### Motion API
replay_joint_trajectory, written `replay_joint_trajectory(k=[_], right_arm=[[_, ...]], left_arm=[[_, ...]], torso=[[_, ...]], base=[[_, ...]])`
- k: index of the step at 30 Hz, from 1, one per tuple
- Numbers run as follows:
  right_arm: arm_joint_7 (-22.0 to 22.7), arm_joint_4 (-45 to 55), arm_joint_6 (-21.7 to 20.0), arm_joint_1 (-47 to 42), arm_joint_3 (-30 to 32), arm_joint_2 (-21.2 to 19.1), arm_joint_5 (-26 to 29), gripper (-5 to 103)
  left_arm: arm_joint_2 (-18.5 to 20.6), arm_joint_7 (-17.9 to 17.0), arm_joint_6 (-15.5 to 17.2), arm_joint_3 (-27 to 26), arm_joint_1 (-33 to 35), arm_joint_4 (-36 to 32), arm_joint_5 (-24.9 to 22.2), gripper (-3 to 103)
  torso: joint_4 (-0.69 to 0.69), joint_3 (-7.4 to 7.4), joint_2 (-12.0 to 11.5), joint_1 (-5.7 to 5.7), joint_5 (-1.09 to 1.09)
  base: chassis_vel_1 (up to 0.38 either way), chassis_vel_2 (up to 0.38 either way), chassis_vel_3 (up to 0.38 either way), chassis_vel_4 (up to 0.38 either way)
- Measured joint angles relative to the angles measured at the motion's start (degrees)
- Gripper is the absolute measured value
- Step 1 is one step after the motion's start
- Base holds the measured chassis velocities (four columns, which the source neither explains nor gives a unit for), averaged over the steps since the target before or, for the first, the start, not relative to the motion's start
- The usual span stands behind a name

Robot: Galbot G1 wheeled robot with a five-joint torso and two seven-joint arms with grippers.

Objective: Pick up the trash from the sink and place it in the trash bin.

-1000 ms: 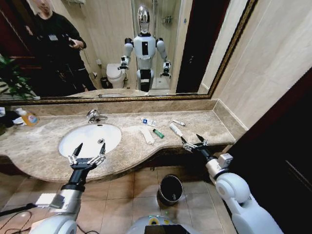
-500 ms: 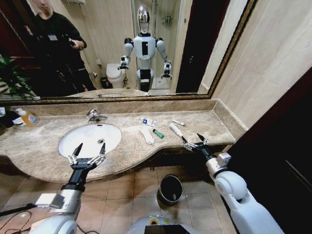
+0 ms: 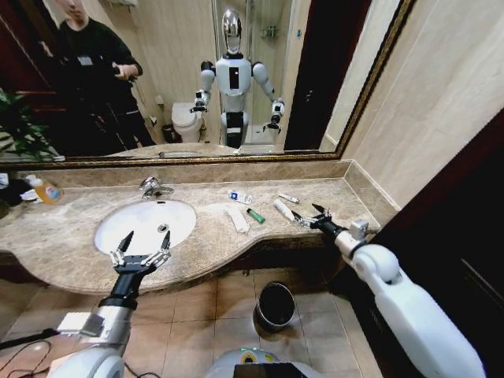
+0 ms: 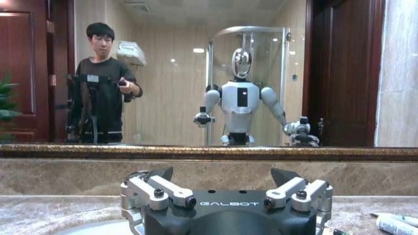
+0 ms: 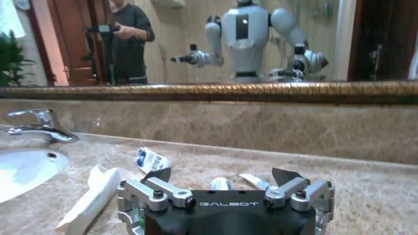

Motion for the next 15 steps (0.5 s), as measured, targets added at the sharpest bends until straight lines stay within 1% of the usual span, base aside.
replay_joint_trajectory(k=[5, 8, 10, 12, 15], right_arm=[[1.23, -2.87, -0.05, 3.22, -4.24, 0.17, 0.52, 100], [1.36, -3.68, -0.41, 4.22, -5.62, 0.46, 0.44, 100], [0.82, -5.83, -1.49, 6.45, -8.15, 1.01, 0.33, 100], [0.58, -6.56, -1.91, 7.2, -8.9, 1.14, 0.41, 100], [-0.48, -10.05, -3.08, 11.07, -11.61, 1.79, 0.79, 100]], left_arm=[[0.0, 0.0, 0.0, 0.0, 0.0, 0.0, 0.0, 100], [0.0, 0.0, 0.0, 0.0, 0.0, 0.0, 0.0, 100], [0.0, 0.0, 0.0, 0.0, 0.0, 0.0, 0.0, 100], [0.0, 0.0, 0.0, 0.0, 0.0, 0.0, 0.0, 100], [0.0, 0.0, 0.0, 0.0, 0.0, 0.0, 0.0, 100]], torso=[[-0.01, 0.0, 0.0, 0.0, 0.01], [-0.01, 0.0, 0.0, 0.0, 0.01], [-0.01, 0.0, 0.0, 0.0, 0.0], [-0.01, 0.0, 0.0, 0.0, 0.01], [0.0, 0.0, 0.0, 0.0, 0.0]], base=[[0.0, 0.0, 0.0, 0.0], [0.0, 0.0, 0.0, 0.0], [0.0, 0.0, 0.0, 0.0], [0.0, 0.0, 0.0, 0.0], [0.0, 0.0, 0.0, 0.0]])
